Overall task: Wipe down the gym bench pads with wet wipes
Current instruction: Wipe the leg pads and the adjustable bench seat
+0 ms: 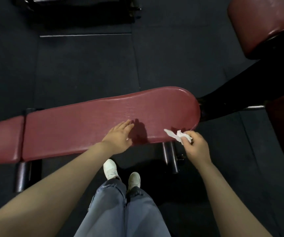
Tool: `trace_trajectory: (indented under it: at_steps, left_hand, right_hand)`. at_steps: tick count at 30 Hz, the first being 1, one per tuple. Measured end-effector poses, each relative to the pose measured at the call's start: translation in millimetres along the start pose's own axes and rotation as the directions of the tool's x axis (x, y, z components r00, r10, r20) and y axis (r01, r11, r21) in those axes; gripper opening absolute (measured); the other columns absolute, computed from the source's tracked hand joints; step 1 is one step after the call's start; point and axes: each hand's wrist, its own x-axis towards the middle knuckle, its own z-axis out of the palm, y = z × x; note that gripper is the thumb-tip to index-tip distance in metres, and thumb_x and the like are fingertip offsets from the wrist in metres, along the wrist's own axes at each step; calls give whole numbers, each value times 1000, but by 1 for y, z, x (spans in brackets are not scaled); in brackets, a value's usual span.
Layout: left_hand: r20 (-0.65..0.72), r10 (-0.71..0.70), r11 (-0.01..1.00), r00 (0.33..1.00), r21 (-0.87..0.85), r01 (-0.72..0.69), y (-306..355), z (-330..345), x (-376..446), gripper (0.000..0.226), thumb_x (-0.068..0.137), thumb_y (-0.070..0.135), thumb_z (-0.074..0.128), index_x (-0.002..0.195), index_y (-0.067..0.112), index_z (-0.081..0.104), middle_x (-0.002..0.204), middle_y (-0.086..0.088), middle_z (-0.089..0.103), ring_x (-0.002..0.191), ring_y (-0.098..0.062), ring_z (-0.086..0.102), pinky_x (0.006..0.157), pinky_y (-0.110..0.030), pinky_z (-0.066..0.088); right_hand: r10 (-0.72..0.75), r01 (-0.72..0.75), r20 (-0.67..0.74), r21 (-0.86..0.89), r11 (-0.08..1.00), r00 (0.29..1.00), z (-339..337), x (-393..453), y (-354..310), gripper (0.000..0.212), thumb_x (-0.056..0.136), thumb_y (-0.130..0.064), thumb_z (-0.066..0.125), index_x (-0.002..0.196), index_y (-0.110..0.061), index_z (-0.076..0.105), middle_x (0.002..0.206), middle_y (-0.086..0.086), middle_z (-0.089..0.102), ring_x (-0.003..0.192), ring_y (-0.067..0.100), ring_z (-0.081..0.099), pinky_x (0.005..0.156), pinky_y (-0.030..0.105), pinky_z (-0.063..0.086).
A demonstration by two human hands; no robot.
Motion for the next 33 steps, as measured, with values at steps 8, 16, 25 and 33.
trace_trajectory:
  at_steps: [8, 16, 25, 33]
  left_hand:
    - [-226, -146, 841, 963, -541, 0, 1, -25, -87, 49, 99, 23, 54, 147, 23, 42, 153, 2, 41, 143, -15, 32, 112, -23, 22]
    - [-306, -342, 395, 888, -905, -159, -27, -57, -166, 14, 100, 24, 56, 104, 26, 69, 108, 11, 72, 105, -2, 64, 96, -24, 47]
    - [-281, -336, 285, 899, -940, -187, -113, -59, -260, 3, 92, 13, 65, 93, 16, 67, 84, 5, 69, 78, -8, 62, 77, -24, 49]
    - [-224, -556, 294, 801, -954, -63, -225, -51, -359, 11, 74, 31, 70, 70, 23, 62, 82, -12, 70, 67, -11, 51, 67, -31, 42]
  right_hand:
    - [-158, 100, 312, 196, 976, 937, 10, -16, -103, 26, 90, -8, 61, 86, -33, 67, 89, -11, 69, 84, 10, 62, 75, 24, 47]
    - [-307, 177, 446, 309, 935, 841, 52, -55, -202, 28, 88, -2, 62, 90, -28, 72, 92, -7, 72, 89, 16, 68, 84, 37, 56]
    - [-333, 204, 532, 288, 936, 779, 147, -130, -297, 13, 91, -12, 63, 96, -23, 68, 93, -5, 69, 82, 9, 64, 65, 18, 47]
    - [-252, 162, 681, 195, 967, 687, 236, -207, -369, 5, 87, -12, 67, 90, -14, 71, 82, -3, 71, 68, 3, 61, 61, 16, 46]
